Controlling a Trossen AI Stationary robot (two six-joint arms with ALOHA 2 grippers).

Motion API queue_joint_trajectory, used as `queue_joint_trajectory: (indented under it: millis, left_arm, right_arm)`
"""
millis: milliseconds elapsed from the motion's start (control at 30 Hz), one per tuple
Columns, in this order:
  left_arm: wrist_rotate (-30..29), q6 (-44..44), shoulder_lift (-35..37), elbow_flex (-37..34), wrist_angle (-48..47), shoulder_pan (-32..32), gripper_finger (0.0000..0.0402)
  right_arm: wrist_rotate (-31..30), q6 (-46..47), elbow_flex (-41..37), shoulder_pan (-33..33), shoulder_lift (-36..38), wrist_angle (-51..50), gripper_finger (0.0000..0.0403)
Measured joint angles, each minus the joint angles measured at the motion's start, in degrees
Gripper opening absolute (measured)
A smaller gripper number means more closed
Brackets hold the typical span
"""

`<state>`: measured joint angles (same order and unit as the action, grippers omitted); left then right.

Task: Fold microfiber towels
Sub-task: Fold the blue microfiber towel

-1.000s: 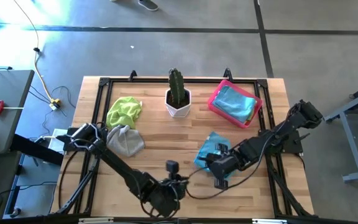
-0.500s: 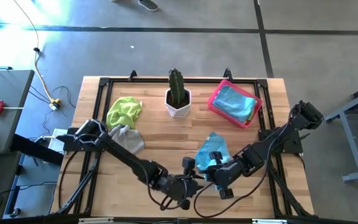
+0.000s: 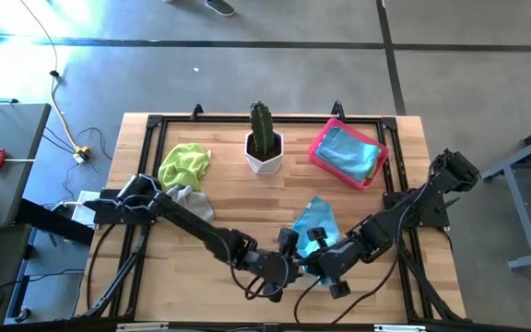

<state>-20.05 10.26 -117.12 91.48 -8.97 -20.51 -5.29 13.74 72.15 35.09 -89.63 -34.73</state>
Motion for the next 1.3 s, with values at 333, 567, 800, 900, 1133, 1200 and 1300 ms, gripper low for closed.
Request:
queue_joint_trajectory:
  millis: [333, 567, 800, 900, 1133, 1200, 1300]
  left_arm:
    - [0.6, -5.6, 0.0, 0.0, -4.0, 0.3, 0.0138]
    - [0.4, -6.5, 0.0, 0.0, -3.1, -1.3, 0.0021]
    - [-3.0, -11.7, 0.0, 0.0, -1.3, -3.1, 0.0002]
    - [-3.8, -13.4, 0.1, 0.0, -2.0, -3.8, 0.0002]
    - [-3.9, -19.9, 0.1, 0.0, -9.3, -4.3, 0.0001]
    - [-4.0, -22.0, 0.1, 0.0, -12.4, -4.4, 0.0001]
    - [-4.0, -24.8, 0.1, 0.0, -16.6, -4.7, 0.0000]
  right_arm:
    - [-0.7, -3.7, 0.0, 1.4, 0.0, 1.3, 0.0000]
    - [-2.0, -3.4, 0.0, 1.4, 0.0, 2.4, 0.0000]
    - [-3.5, -2.7, 0.0, 1.6, 0.0, 2.8, 0.0016]
    - [-3.0, 1.6, 0.0, 1.9, 0.0, 2.8, 0.0045]
    - [-1.6, 15.5, 0.0, 5.7, 0.0, 2.2, 0.0114]
    - [-4.3, 18.2, 0.0, 8.2, -0.5, 2.1, 0.0118]
    - [-12.7, 18.8, 0.0, 12.1, -2.8, 2.0, 0.0118]
